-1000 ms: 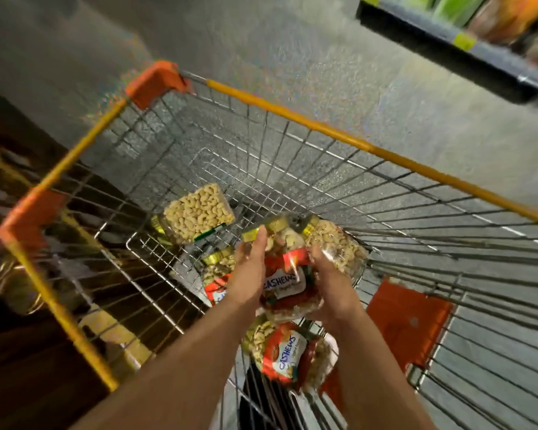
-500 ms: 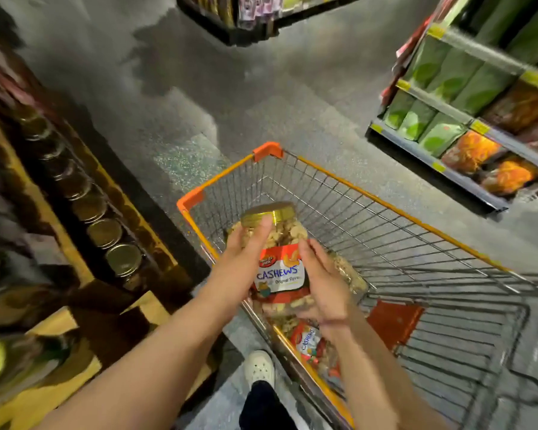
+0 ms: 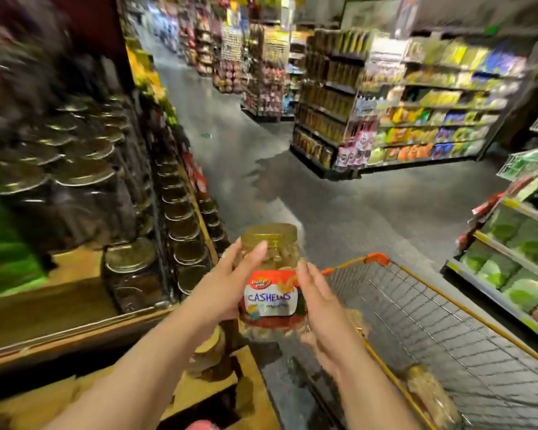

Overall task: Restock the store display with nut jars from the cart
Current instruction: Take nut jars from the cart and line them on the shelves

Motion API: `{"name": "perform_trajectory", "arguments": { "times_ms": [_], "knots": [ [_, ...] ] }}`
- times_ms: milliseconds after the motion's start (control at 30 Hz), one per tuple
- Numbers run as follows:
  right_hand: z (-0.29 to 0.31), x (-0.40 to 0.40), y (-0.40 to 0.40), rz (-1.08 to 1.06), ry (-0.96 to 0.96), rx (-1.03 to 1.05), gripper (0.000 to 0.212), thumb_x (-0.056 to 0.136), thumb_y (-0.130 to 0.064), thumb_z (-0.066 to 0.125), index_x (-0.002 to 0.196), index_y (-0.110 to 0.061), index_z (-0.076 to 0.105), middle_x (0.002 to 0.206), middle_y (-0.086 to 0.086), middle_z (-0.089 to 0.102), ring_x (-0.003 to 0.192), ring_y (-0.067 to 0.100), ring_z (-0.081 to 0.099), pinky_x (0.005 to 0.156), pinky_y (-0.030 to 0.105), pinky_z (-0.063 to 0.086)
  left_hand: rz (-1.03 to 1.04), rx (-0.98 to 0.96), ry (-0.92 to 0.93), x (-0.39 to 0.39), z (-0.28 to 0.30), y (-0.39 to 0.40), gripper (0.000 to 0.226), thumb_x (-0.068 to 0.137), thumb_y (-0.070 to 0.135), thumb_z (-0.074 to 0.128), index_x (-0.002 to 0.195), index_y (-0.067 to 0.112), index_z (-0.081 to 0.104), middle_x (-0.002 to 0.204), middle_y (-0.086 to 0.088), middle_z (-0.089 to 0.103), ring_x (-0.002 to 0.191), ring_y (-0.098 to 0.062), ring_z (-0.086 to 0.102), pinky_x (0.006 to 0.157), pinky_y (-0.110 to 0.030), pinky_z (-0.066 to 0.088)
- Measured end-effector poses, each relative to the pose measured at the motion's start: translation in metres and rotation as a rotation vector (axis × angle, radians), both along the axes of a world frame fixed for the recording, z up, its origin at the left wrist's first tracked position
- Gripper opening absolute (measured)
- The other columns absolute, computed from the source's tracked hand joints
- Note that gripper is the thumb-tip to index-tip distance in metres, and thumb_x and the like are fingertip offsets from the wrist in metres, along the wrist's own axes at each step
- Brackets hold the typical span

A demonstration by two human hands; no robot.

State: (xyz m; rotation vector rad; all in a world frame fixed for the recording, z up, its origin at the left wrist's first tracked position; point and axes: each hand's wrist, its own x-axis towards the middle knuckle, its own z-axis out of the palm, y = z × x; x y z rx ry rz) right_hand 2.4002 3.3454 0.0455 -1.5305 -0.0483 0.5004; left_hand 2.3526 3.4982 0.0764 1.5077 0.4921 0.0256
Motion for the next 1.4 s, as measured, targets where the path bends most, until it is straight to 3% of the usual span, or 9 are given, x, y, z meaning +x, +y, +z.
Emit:
{"name": "perform_trajectory", "arguments": {
  "times_ms": [67,133,300,500,667,900,1067,1233,1400],
  "knots": [
    [0.009,-0.013,0.035,0.063,-0.019,0.003,0.119,0.045,-0.095,0.067,0.148,-0.041,0.041,0.142,-0.014,0.058,0.122,0.009,0.062,0.107,0.049,0.050,0.028,-0.001,-0.048,-0.030,0.009,0.035,0.076,0.054,0.085,0.059,0.124,0.058,0.048,0.103,0.041,0.064,0.104,0.002,0.063,0.095,-0.045,0.053],
    [0.018,-0.026,0.067,0.124,-0.032,-0.004,0.109,0.049,-0.096,0.065,0.142,-0.043,0.045,0.137,-0.015,0.061,0.116,0.009,0.066,0.103,0.051,0.053,0.057,0.006,-0.058,-0.056,0.014,0.067,0.102,0.049,0.094,0.060,0.140,0.053,0.043,0.123,0.029,0.064,0.116,-0.007,0.063,0.103,-0.054,0.049],
    [0.042,-0.058,0.125,0.306,-0.033,-0.077,0.061,0.083,-0.078,0.046,0.136,-0.047,0.047,0.111,-0.029,0.059,0.093,0.001,0.058,0.079,0.035,0.055,0.147,0.064,-0.078,-0.103,0.022,0.128,0.095,0.069,0.094,0.053,0.149,0.046,0.038,0.133,0.007,0.065,0.108,-0.015,0.070,0.090,-0.049,0.057],
    [0.033,-0.072,0.179,0.486,-0.010,-0.131,0.056,0.086,-0.080,0.042,0.128,-0.044,0.052,0.116,-0.018,0.066,0.108,0.007,0.060,0.112,0.051,0.040,0.262,0.120,-0.070,-0.135,0.005,0.166,0.102,0.052,0.100,0.056,0.140,0.052,0.036,0.128,0.010,0.066,0.111,-0.015,0.068,0.094,-0.051,0.056],
    [0.013,-0.074,0.220,0.544,0.038,-0.142,0.071,0.077,-0.083,0.050,0.127,-0.034,0.057,0.117,-0.005,0.073,0.110,0.017,0.069,0.096,0.051,0.057,0.320,0.184,0.002,-0.149,-0.024,0.194,0.120,0.046,0.103,0.053,0.148,0.044,0.028,0.127,0.006,0.066,0.107,-0.012,0.067,0.088,-0.038,0.057],
    [-0.044,-0.062,0.256,0.555,0.068,-0.284,0.115,0.053,-0.101,0.052,0.142,-0.030,0.044,0.129,-0.004,0.065,0.115,0.014,0.062,0.100,0.048,0.052,0.358,0.079,0.079,-0.137,-0.083,0.220,0.100,0.056,0.102,0.046,0.139,0.048,0.029,0.131,0.005,0.062,0.115,-0.017,0.064,0.104,-0.053,0.051],
    [-0.092,-0.048,0.268,0.507,0.072,-0.404,0.111,0.056,-0.106,0.044,0.142,-0.036,0.048,0.133,-0.008,0.064,0.123,0.017,0.060,0.106,0.055,0.047,0.349,0.014,0.138,-0.126,-0.129,0.225,0.101,0.065,0.095,0.040,0.148,0.039,0.030,0.135,0.003,0.058,0.114,-0.015,0.062,0.100,-0.048,0.053],
    [-0.121,-0.043,0.278,0.466,0.051,-0.458,0.104,0.069,-0.100,0.040,0.150,-0.034,0.042,0.146,-0.008,0.052,0.137,0.019,0.047,0.112,0.048,0.039,0.366,-0.041,0.202,-0.108,-0.175,0.232,0.047,0.099,0.066,0.039,0.135,0.037,0.045,0.119,0.007,0.059,0.103,-0.011,0.060,0.078,-0.034,0.053],
    [-0.156,-0.033,0.289,0.507,-0.045,-0.572,0.075,0.092,-0.076,0.043,0.147,-0.027,0.050,0.150,-0.004,0.051,0.138,0.020,0.046,0.103,0.035,0.036,0.289,0.025,0.264,-0.096,-0.225,0.240,0.052,0.075,0.090,0.045,0.115,0.059,0.054,0.129,0.006,0.060,0.118,-0.022,0.060,0.096,-0.054,0.055]
  ]
}}
